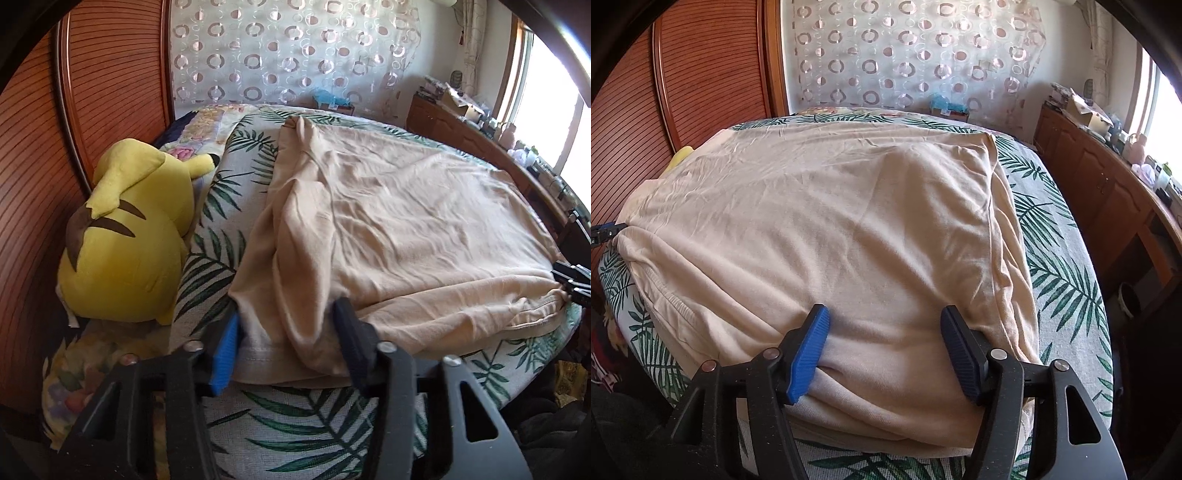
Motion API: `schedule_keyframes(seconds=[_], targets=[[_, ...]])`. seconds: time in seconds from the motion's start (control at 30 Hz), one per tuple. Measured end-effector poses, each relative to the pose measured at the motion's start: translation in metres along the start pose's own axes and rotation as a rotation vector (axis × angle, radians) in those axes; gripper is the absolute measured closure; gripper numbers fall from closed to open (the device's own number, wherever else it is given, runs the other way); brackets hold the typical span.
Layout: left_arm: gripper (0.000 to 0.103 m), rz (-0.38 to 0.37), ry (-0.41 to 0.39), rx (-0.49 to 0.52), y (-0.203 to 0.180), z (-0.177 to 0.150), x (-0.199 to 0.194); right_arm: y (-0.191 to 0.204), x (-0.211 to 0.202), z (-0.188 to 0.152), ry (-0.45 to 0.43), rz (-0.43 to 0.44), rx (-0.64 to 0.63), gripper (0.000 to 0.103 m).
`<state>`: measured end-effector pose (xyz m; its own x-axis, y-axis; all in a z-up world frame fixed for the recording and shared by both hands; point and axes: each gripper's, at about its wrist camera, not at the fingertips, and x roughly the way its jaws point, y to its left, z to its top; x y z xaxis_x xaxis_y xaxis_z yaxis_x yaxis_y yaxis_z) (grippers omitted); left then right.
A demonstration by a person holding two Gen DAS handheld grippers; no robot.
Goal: Fold small clothes
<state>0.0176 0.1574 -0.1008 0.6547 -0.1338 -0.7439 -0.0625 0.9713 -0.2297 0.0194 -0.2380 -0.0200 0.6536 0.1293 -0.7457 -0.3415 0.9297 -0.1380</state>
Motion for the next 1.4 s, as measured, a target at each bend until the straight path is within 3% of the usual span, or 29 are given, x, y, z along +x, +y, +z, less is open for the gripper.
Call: schedule_keyframes(seconds=[0.03, 0.33, 0.47, 0.7, 1.17, 1.4], targets=[[0.094, -0.038, 0.008, -0.02, 0.0, 0.002, 0.0, -0.001, -0.001, 0.0, -0.001, 0.002, -0.002, 0.037], [0.096, -0.167, -0.118, 0.065, -0.066, 0.043, -0.028, -0.012, -0.008, -0.001, -0.001, 0.041, 0.021, 0.037], [0.096, -0.298, -0.149, 0.078, -0.103, 0.075, -0.036, -0.023, -0.022, -0.005, -0.031, 0.04, 0.044, 0.037], [0.096, -0.337, -0.21, 0.258, -0.199, 0.108, -0.043, -0.044, -0.054, -0.01, -0.096, 0.015, 0.084, 0.037], [0.096, -0.487, -0.185, 0.428, -0.304, 0.118, -0.05, -0.083, -0.086, -0.03, -0.131, -0.033, 0.138, 0.037], [0.095, -0.493, -0.153, 0.442, -0.33, 0.111, -0.042, -0.093, -0.087, -0.036, -0.134, -0.019, 0.158, 0.037]])
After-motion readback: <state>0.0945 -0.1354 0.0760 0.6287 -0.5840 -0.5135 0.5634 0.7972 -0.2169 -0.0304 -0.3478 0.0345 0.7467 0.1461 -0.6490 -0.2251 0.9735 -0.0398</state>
